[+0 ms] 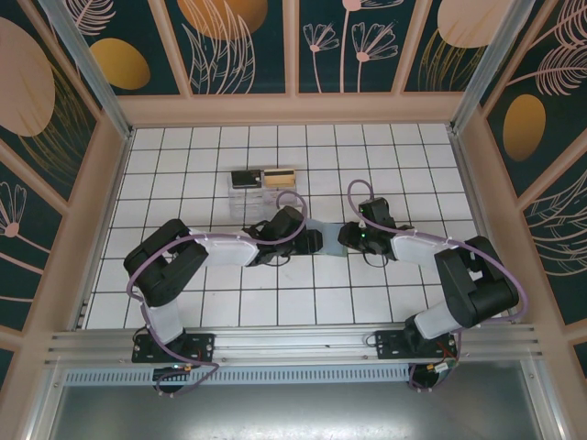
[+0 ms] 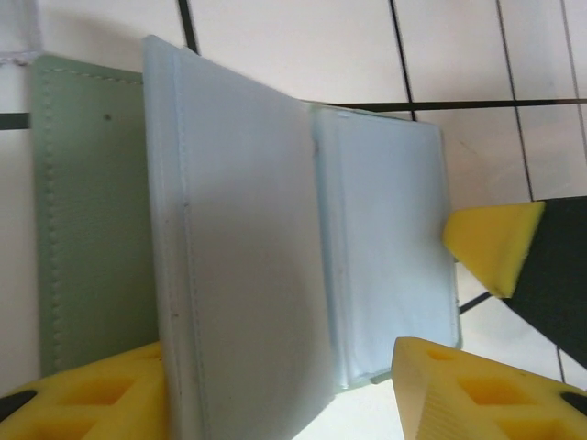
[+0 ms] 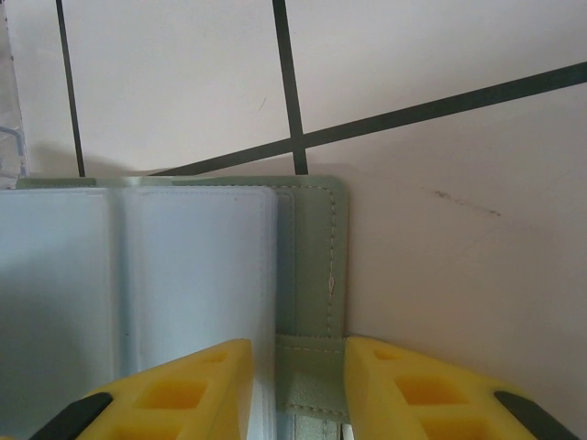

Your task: Take the credit cards out of the card holder

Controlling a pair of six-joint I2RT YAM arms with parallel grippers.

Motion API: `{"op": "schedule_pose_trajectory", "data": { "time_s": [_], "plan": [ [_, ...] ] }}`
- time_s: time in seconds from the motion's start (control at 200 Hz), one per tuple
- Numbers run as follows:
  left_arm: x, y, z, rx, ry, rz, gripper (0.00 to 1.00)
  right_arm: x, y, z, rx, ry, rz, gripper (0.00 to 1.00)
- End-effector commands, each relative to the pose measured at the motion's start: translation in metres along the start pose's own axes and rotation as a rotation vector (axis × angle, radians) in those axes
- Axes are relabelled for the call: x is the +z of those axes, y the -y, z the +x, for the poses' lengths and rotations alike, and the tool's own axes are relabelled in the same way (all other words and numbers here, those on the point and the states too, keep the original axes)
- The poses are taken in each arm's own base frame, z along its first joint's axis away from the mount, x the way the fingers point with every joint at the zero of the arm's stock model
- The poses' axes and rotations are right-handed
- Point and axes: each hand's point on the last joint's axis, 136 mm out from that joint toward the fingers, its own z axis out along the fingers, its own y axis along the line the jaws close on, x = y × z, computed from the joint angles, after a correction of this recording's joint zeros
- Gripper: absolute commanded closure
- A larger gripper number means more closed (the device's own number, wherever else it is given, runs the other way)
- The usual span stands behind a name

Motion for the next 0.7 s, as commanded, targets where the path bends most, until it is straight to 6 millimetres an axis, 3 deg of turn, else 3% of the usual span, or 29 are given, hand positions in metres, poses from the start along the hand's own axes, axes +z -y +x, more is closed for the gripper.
{"op": "schedule_pose_trajectory", "data": {
  "time_s": [0.0,0.115,0.22,0.245,0.41,0.696],
  "plan": [
    [-0.006,0.029,-0.012,0.043,0.025,0.074,0.42,0.008,0.015,0.022,0.017,-0.072,0.034,0.65],
    [-0.01,0.027,-0.018,0.049,0.048,0.037,0.4,0.009,0.015,0.022,0.017,-0.073,0.033,0.65],
    [-0.016,-0.001,-0.019,0.053,0.07,-0.106,0.41,0.008,0.015,0.022,0.017,-0.072,0.033,0.65],
    [-0.02,0.007,-0.029,0.058,0.097,-0.105,0.4,0.009,0.015,0.022,0.016,-0.072,0.034,0.65],
    [-0.031,0.0,-0.04,0.08,0.147,-0.167,0.4,0.007,0.015,0.022,0.015,-0.069,0.031,0.65],
    [-0.007,0.001,-0.03,0.093,0.081,-0.147,0.42,0.007,0.015,0.023,0.019,-0.069,0.032,0.65]
  ]
}}
